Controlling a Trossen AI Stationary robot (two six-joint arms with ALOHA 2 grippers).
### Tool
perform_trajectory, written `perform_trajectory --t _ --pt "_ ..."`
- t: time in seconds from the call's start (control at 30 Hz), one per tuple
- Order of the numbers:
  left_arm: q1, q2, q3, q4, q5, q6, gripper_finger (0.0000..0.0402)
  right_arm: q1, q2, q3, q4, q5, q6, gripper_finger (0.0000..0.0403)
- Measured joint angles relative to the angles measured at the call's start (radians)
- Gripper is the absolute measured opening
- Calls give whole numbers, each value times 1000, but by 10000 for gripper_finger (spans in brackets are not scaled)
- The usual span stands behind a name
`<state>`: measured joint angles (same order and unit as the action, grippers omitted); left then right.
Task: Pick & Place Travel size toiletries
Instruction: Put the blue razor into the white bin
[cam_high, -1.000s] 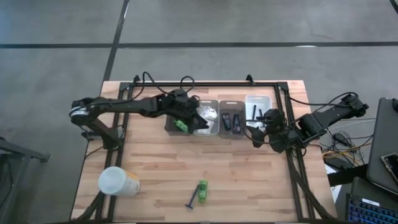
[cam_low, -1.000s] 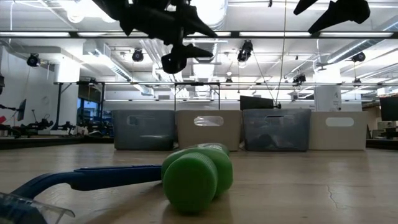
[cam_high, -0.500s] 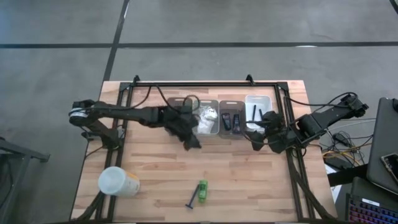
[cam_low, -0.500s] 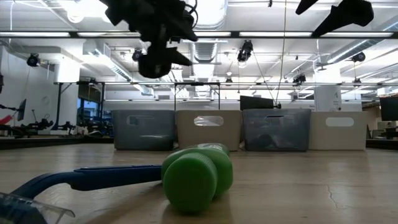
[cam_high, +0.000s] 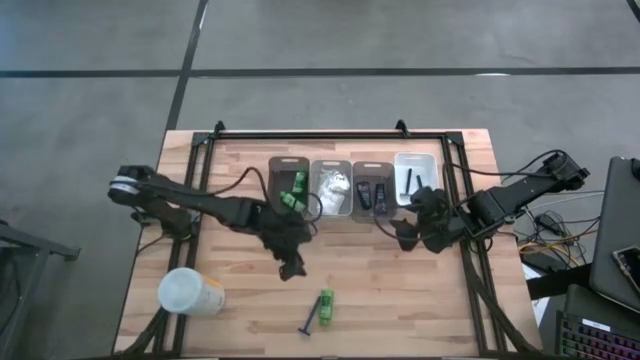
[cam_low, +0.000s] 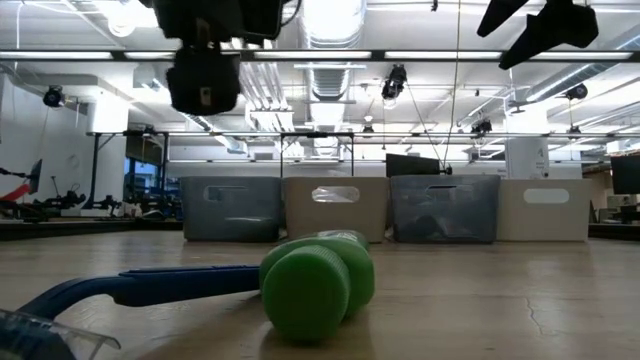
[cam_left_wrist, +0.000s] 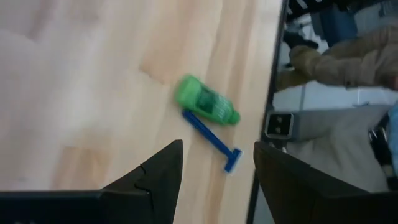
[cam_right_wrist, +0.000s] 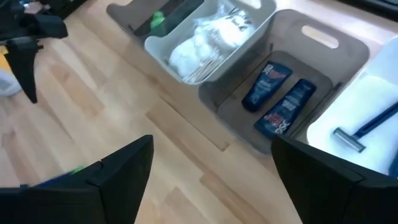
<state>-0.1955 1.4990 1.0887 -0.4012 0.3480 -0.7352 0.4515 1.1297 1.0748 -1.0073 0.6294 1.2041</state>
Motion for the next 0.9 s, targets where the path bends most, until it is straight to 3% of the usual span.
perform_trajectory --t 0.17,0.4,0.67,0.9 --pt "-58 0 -27 3 3 -27 202 1 0 0 3 -14 3 306" --pt "-111 13 -77 148 25 -149 202 3 0 0 3 -31 16 286" --pt "-185 47 -79 92 -193 -219 202 7 0 0 3 -37 31 266" --pt "-237 96 -62 94 -249 -343 202 7 0 0 2 -39 53 250"
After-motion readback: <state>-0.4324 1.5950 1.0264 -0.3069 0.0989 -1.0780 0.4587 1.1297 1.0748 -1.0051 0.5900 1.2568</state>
